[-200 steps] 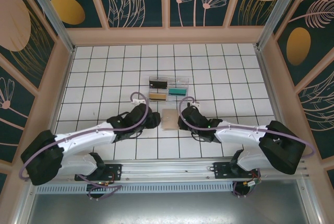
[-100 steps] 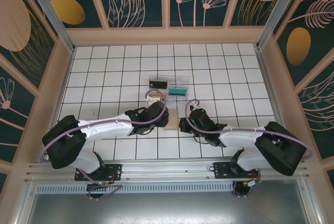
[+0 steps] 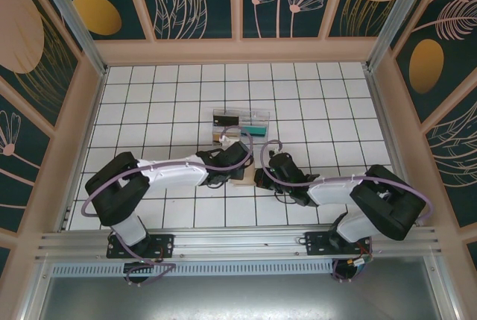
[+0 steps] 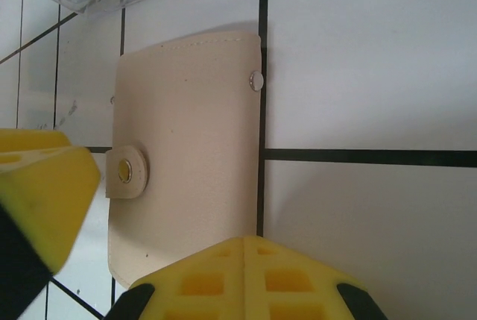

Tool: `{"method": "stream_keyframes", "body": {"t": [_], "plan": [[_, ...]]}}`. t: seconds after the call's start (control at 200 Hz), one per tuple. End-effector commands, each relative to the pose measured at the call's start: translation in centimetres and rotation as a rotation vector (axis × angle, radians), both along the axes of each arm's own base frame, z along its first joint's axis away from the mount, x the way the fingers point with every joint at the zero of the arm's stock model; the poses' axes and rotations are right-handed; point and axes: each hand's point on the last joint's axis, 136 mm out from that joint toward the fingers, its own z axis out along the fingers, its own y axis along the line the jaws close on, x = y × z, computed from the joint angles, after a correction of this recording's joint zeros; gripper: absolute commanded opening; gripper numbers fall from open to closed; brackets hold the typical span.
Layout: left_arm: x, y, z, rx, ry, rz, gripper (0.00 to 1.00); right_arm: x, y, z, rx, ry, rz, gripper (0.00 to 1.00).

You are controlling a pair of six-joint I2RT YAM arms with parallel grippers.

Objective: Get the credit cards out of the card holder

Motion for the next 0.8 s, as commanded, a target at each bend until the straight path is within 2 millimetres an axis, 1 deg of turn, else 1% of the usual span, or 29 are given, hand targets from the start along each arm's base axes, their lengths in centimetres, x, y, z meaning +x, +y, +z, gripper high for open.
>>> {"method": "stream_keyframes", "body": {"t": [0.0,0.035,0.105,0.12,0.135,0.315,0.415,0.475,0.666,0.796], "plan": [[0.4,-0.7,0.7,0.022,-0.012,-0.025,0.37,0.2,0.2,0.0,0.027,0.006,-0.007,0.0],[0.5,-0.9,0.9,0.016,-0.011,-0.03,0.36,0.2,0.2,-0.1,0.025,0.008,-0.006,0.0],[0.4,-1.4,1.1,0.002,-0.007,-0.046,0.3,0.2,0.3,-0.2,0.025,0.011,-0.006,0.0],[0.3,-1.3,0.4,0.015,0.004,-0.047,0.29,0.1,0.3,-0.2,0.025,0.012,-0.005,0.0],[0.3,-1.3,0.1,0.022,0.011,-0.049,0.29,0.1,0.3,-0.3,0.025,0.012,-0.005,0.0],[0.1,-1.8,-0.2,0.024,0.019,-0.067,0.3,0.1,0.4,-0.5,0.025,0.022,-0.001,0.0],[0.0,-1.8,-0.7,0.04,0.028,-0.075,0.3,0.1,0.5,-0.5,0.026,0.024,0.002,0.0],[0.0,-1.7,-1.1,0.06,0.032,-0.074,0.33,0.1,0.5,-0.5,0.026,0.024,0.002,0.0],[-0.3,-1.3,-2.3,0.093,0.053,-0.076,0.35,0.1,0.5,-0.5,0.029,0.027,0.0,0.0],[-0.5,-1.0,-3.0,0.11,0.066,-0.075,0.41,0.1,0.5,-0.5,0.029,0.028,-0.001,0.0]]}}
